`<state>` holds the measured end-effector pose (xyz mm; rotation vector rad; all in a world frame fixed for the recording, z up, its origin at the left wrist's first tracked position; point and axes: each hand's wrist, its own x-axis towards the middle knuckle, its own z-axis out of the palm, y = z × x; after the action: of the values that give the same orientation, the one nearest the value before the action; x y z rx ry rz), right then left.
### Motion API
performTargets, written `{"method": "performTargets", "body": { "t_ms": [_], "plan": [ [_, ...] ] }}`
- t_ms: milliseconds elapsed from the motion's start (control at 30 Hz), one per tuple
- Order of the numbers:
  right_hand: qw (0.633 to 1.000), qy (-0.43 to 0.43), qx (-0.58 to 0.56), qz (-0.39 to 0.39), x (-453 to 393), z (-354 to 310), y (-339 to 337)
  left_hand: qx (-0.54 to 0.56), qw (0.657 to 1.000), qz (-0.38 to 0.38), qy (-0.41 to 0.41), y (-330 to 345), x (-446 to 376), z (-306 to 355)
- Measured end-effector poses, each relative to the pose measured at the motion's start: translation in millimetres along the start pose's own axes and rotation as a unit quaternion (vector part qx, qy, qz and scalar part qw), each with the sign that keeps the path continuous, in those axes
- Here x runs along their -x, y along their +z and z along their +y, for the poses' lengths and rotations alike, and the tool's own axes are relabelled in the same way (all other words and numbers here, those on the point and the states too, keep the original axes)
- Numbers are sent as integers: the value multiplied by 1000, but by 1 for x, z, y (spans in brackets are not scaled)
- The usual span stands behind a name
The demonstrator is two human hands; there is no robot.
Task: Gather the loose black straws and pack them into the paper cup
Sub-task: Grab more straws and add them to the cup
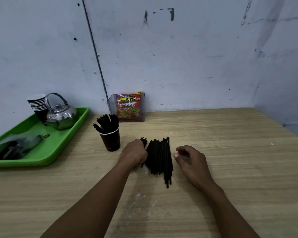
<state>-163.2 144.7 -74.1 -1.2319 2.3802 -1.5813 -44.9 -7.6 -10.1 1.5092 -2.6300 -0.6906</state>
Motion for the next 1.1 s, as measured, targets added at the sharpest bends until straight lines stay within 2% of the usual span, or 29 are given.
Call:
{"method": "performTargets", "body": {
  "t_ms": [267,433,667,867,967,1100],
  "plan": [
    [1000,-1,3,-6,2,-2,-1,-99,995,-2,24,6,3,-3],
    [1000,0,0,-7,3,-3,-1,-86,995,9,51,5,3,-7],
    [1000,7,-4,-9,3,-3,-1,-11,998,-30,53,-6,5,-14],
    [1000,19,-11,-7,3,-5,-2,81,994,27,67,-12,1,-30],
    [1000,22,-12,-8,3,-6,-2,203,969,84,113,-15,4,-43],
    [1000,21,-22,-3,5,-12,-4,341,910,166,166,-12,17,-61]
  ]
}}
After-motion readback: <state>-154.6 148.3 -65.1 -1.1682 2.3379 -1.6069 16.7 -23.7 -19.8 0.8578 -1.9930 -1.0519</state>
